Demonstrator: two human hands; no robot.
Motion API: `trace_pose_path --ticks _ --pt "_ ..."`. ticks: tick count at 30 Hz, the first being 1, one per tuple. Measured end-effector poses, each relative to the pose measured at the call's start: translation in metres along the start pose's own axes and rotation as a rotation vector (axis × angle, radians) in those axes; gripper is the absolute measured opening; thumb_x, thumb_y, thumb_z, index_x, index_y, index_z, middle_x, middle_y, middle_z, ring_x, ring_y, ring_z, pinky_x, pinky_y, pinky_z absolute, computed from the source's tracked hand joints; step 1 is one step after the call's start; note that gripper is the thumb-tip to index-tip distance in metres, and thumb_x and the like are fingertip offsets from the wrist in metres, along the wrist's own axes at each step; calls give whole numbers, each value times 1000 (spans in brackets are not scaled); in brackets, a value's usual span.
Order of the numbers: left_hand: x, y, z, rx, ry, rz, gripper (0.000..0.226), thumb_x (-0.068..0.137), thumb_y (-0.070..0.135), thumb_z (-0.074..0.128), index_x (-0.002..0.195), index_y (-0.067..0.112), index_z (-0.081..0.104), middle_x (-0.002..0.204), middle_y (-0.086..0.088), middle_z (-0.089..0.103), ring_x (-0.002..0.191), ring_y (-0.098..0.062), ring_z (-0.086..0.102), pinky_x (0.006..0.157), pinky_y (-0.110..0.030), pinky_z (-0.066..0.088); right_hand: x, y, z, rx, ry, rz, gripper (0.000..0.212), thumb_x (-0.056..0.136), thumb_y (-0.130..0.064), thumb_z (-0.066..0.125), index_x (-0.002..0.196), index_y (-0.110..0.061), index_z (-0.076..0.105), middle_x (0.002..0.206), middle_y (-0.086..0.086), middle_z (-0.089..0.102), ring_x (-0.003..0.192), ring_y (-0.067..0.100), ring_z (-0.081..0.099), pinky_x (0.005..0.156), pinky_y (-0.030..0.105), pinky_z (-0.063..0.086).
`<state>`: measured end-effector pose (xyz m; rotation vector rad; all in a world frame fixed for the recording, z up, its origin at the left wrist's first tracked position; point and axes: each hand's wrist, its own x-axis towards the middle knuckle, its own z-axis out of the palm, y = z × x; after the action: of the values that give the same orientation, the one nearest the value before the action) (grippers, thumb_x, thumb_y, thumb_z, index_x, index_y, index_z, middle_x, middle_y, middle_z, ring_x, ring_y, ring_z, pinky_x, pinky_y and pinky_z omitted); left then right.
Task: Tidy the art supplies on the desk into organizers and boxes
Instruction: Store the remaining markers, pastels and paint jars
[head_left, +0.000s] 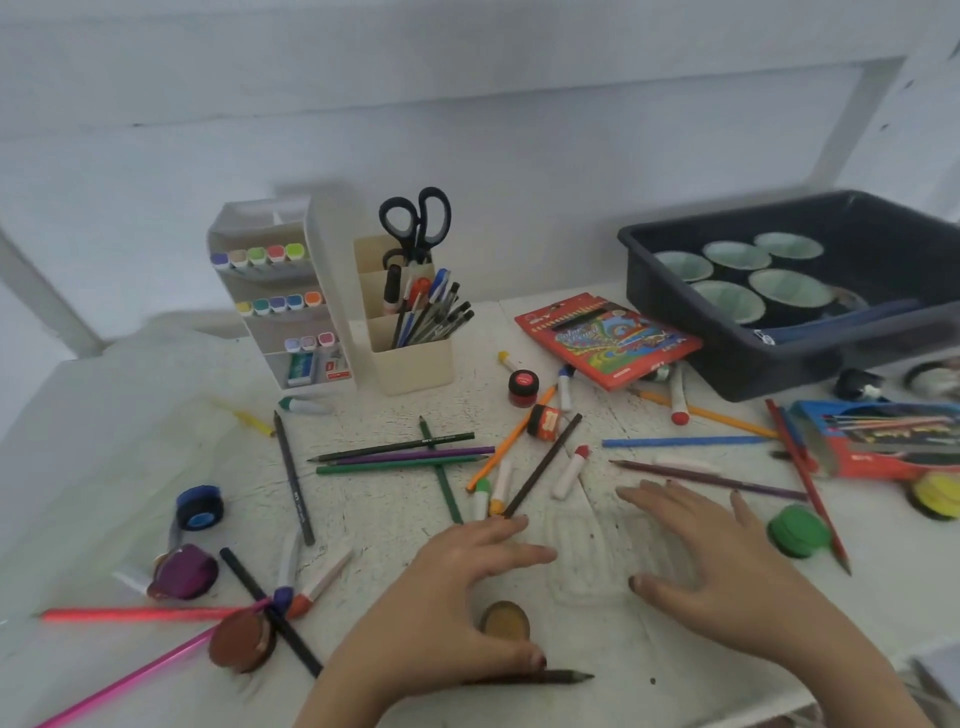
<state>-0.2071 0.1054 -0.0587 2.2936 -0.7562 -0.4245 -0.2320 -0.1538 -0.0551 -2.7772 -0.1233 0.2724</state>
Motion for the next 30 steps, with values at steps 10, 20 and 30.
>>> trace_pose_path --ticks 10,20,30 --pt "0 -6 4 22 267 -4 34 78 25 68 106 45 64 110 38 52 112 18 44 97 -5 30 3 -5 4 156 -24 -85 68 55 -74 57 115 -64 27 137 -35 15 131 -15 5 110 24 -15" --pt "6 2 0 60 311 -6 42 83 36 67 122 41 54 111 40 45 112 21 36 90 5 21 9 -19 4 246 187 -78 53 65 -51 76 107 -49 43 95 -25 50 96 -4 44 92 26 35" --pt "27 27 -4 -96 390 133 21 80 16 65 92 33 66 88 18 66 88 0 60 77 -12 44 -5 -34 -22 177 429 -223 20 74 -20 72 85 -34 62 83 -24 55 88 -2 51 75 14 35"
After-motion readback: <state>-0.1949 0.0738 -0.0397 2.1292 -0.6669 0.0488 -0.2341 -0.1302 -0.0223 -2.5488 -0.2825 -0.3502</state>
